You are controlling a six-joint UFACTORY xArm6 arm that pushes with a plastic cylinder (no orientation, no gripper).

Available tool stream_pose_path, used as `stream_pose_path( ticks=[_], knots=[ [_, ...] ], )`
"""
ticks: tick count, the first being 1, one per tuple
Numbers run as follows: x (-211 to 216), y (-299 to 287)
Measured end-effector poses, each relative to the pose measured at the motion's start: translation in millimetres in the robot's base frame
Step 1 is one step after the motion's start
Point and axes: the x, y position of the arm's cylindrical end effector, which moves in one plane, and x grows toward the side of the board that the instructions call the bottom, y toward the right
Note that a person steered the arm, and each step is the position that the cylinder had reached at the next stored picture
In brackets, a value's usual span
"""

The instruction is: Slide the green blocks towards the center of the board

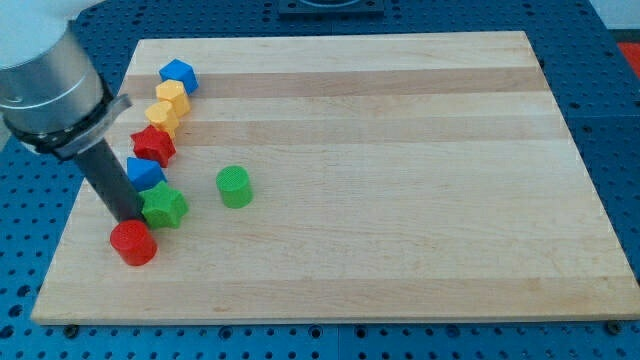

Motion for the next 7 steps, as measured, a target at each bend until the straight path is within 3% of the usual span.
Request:
stream_pose_path(
  ticks=[5, 7],
  knots=[
    [-32.6, 83.7],
    [-26.5, 96.6]
  ],
)
